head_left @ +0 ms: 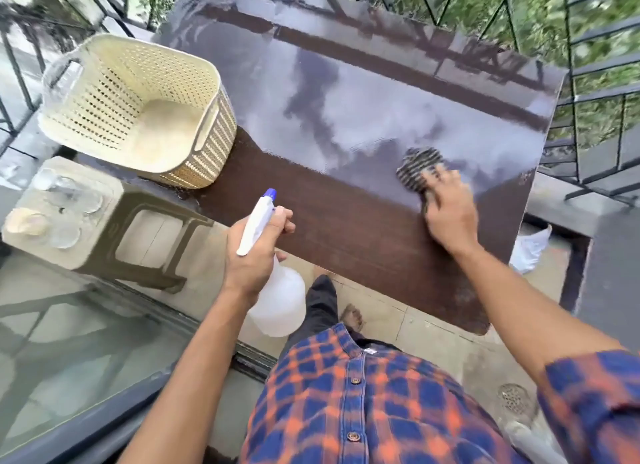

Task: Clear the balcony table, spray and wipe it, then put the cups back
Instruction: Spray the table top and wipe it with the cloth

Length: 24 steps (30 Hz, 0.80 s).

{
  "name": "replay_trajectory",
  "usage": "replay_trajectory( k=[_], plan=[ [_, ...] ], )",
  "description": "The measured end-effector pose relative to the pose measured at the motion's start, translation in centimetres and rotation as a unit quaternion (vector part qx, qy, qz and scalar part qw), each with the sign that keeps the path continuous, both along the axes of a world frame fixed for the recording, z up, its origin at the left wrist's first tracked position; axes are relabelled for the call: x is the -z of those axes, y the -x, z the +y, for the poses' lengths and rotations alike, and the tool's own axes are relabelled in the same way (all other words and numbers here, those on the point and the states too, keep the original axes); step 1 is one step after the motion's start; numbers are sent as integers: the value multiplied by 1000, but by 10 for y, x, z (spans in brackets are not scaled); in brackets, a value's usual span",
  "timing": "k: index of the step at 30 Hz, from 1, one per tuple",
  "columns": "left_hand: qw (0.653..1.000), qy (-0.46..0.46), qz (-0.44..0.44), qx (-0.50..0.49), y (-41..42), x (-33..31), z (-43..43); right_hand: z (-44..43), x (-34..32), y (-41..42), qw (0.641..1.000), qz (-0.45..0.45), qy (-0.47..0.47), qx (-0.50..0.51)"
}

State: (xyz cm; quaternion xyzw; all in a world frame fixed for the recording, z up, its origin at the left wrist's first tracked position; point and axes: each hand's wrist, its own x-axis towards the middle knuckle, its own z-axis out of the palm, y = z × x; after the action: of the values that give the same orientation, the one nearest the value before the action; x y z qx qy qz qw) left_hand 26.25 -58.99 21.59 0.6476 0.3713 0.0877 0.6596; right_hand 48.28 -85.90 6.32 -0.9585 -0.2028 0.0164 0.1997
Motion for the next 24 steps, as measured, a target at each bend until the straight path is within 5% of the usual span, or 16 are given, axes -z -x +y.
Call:
replay_trajectory(
  k=[2, 4, 11, 15, 19, 24],
  plan=[
    [1000, -2, 3, 10, -8, -2, -4, 14, -9, -40, 991, 55, 11, 118],
    [1000, -3, 9, 29, -18, -4, -8, 42, -7, -64, 987, 100, 12, 122],
    [996, -22, 25, 89, -51, -10, -30, 96, -25, 47, 966, 40, 12, -257],
    [993, -16, 26, 118, -63, -11, -45, -8, -12, 114, 951, 35, 6, -306],
    [987, -14, 35, 157, -68, -9, -57, -103, -8, 91, 977, 45, 10, -211],
    [980, -13, 36, 194, -70, -9, -75, -107, -3, -12, 996, 90, -24, 16]
  ],
)
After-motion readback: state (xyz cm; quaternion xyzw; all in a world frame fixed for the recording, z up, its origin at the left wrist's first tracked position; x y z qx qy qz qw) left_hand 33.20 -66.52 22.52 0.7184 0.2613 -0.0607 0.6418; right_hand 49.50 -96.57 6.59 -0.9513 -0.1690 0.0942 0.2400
